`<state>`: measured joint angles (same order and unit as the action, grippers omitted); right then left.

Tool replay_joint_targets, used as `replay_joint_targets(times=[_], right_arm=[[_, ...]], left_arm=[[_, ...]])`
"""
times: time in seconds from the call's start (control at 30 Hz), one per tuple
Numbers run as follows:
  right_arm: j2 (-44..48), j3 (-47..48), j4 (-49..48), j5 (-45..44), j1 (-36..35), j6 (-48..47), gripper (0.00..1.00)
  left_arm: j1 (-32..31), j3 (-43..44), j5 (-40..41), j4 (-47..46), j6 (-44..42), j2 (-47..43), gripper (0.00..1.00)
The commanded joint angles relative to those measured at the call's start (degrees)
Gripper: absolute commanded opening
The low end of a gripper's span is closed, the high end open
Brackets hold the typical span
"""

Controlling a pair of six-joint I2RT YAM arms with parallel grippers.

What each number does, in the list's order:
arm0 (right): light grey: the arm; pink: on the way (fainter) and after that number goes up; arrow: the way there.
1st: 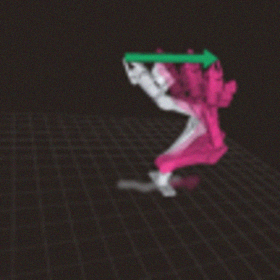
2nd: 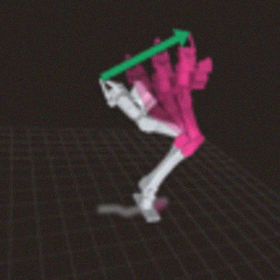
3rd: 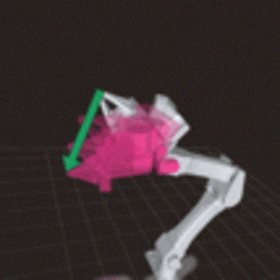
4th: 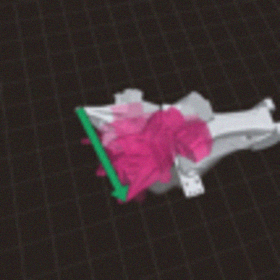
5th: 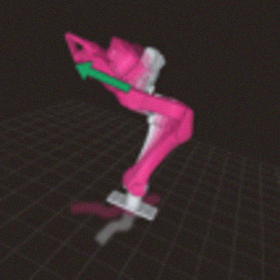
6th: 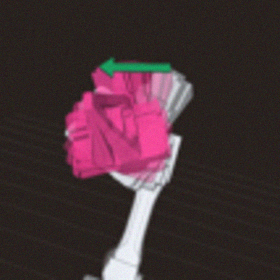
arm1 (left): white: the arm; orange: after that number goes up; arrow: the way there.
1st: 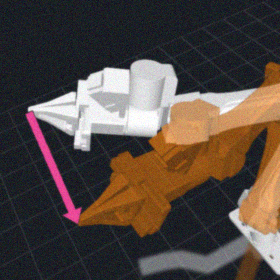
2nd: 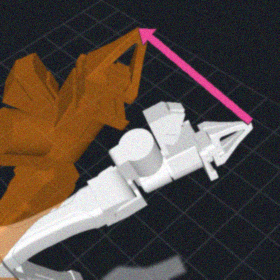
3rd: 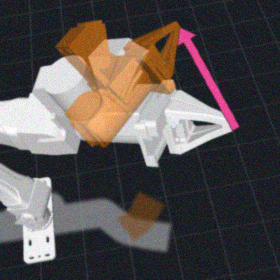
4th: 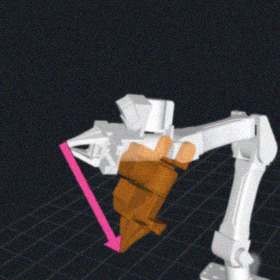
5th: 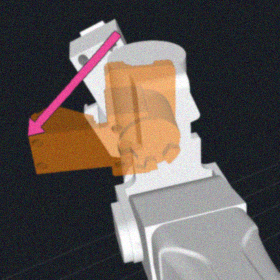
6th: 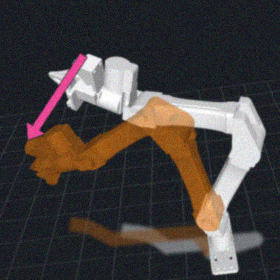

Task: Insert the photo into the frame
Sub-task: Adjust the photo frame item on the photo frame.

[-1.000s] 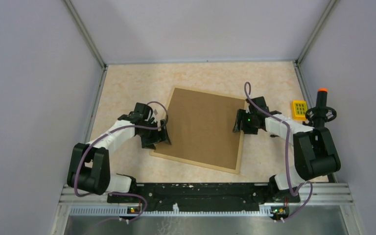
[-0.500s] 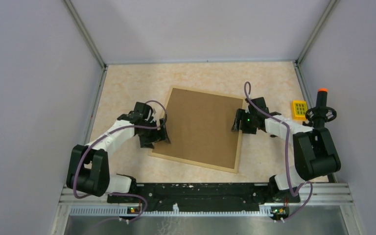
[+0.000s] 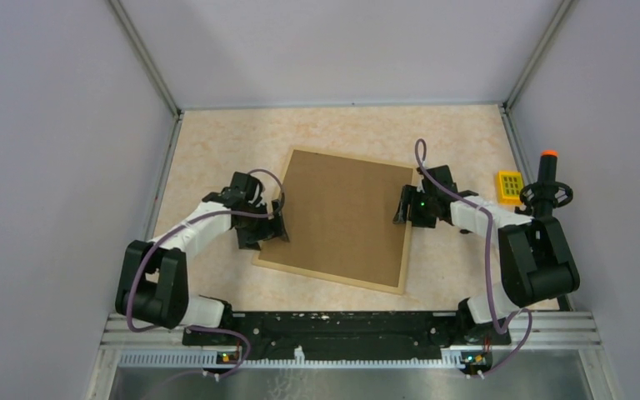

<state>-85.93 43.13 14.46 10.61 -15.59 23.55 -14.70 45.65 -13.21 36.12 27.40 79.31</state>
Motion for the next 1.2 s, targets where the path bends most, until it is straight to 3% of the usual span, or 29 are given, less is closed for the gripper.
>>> replay_joint_targets(times=[0.0, 0.2, 0.43, 0.7, 0.9, 1.17], right_arm=[[-1.6, -0.9, 0.0, 1.8, -1.1, -0.3, 0.59], [-2.0, -0.7, -0.3, 2.6, -1.0, -0.2, 0.59], [-1.7, -1.3, -1.2, 3.7, -1.0, 0.4, 0.59], [-1.9, -2.1, -2.1, 3.7, -1.1, 0.8, 0.59], [-1.8, -2.2, -2.2, 3.7, -1.0, 0.8, 0.59], [-0.8, -2.3, -1.6, 3.5, -1.0, 1.3, 0.59]], left_arm=[[-0.8, 0.1, -1.2, -1.2, 0.4, 0.5, 0.93], [-0.8, 3.2, -9.2, 0.1, -0.4, 0.2, 0.90], [-0.8, 3.3, -26.4, -9.1, 6.6, -4.9, 0.76], [-0.6, 1.0, -27.8, -16.4, 11.3, -11.6, 0.67], [0.2, -2.2, -30.1, -25.1, 14.7, -10.9, 0.51], [0.3, -0.8, -31.4, -24.2, 6.5, -4.8, 0.29]])
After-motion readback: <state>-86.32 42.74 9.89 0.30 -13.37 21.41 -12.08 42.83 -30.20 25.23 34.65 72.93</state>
